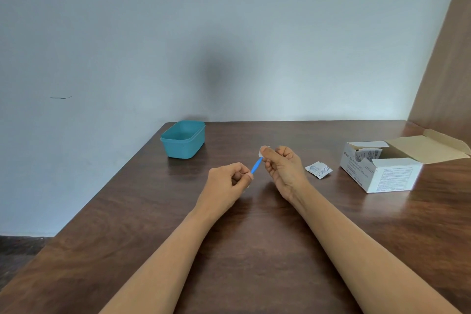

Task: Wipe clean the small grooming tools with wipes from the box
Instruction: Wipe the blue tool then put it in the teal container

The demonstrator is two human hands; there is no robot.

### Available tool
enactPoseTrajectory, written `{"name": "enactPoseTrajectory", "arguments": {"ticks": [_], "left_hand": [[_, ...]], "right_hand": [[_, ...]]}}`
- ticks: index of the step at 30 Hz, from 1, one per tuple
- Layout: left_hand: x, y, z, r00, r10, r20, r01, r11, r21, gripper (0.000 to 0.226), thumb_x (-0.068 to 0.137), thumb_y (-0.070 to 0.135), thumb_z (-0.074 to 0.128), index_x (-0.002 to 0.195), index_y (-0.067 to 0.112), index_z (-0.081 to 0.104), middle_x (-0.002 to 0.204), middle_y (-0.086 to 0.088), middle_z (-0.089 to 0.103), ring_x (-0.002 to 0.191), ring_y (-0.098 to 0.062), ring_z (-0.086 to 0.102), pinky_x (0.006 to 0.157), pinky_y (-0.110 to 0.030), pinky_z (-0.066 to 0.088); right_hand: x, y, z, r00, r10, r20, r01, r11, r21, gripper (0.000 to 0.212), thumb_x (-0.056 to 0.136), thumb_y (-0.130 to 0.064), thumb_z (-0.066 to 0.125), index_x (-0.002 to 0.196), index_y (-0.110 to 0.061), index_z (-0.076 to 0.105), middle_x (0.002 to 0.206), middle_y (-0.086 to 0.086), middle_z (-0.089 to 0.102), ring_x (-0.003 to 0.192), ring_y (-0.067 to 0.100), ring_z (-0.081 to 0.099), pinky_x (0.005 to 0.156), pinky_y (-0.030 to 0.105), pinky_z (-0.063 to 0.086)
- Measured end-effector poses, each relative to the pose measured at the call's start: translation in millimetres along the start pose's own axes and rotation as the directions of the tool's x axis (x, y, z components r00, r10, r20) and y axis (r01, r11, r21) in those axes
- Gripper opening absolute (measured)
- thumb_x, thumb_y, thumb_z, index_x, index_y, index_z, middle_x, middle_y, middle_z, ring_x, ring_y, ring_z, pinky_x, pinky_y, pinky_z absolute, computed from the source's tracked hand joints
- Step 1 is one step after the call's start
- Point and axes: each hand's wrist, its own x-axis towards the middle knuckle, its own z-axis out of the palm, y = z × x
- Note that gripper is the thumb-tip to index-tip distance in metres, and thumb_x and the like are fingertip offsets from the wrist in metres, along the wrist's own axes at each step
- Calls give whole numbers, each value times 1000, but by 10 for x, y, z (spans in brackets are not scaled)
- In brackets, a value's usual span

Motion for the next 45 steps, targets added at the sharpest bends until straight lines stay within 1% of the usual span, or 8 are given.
{"name": "enactPoseTrajectory", "arguments": {"ticks": [7,11,18,22,27,33,38,45], "left_hand": [[1,14,-14,1000,10,-3,-10,1000,0,13,92,28,60,89,20,70,69,4,68,66,-6,62,69,-22,53],[-11,25,-5,1000,19,-2,-19,1000,-9,13,91,28,60,87,20,69,69,4,68,65,-7,62,67,-19,51],[-22,35,4,999,34,14,-34,999,18,14,92,29,59,88,19,69,70,8,67,68,-3,61,65,-12,48],[-26,44,-2,999,45,3,-45,999,14,15,94,26,57,89,19,69,68,11,66,68,1,60,65,-8,46],[-20,36,-8,999,46,-3,-46,999,26,16,94,25,57,88,18,70,67,10,66,66,2,59,63,-6,43],[-20,32,-6,999,35,4,-35,999,41,15,92,28,59,87,19,70,68,7,67,67,-4,60,64,-13,46],[-36,46,-4,999,38,28,-39,998,39,16,93,28,58,87,18,69,68,7,67,67,-6,60,62,-12,46],[-21,30,-7,999,47,1,-47,998,41,17,93,27,57,85,18,69,67,6,67,66,-7,60,60,-8,43]], "right_hand": [[10,3,13,999,21,40,-24,995,92,36,86,6,59,72,-18,37,79,11,73,74,15,71,60,17,51],[19,-1,23,996,79,-36,-70,975,211,39,78,6,69,90,-17,39,78,16,71,58,12,68,52,16,49],[3,-17,37,997,54,-53,-47,990,134,37,80,3,69,75,-18,39,74,13,69,54,8,64,55,15,50],[-23,-24,37,1000,16,24,-17,999,43,34,88,-3,63,69,-18,38,76,10,72,63,7,66,60,16,51],[5,-15,10,997,53,48,-57,995,82,35,86,-2,63,71,-18,36,81,11,74,73,12,71,62,17,53],[-10,-7,15,997,60,-45,-53,989,140,45,79,5,69,70,-21,33,68,9,71,63,11,69,54,14,49],[-18,1,34,998,50,-38,-47,997,61,39,82,-1,68,71,-19,35,62,4,69,48,5,57,55,15,49],[-37,5,27,998,-21,64,21,1000,-1,37,91,-6,59,70,-20,31,76,10,73,70,11,65,60,16,48]]}}
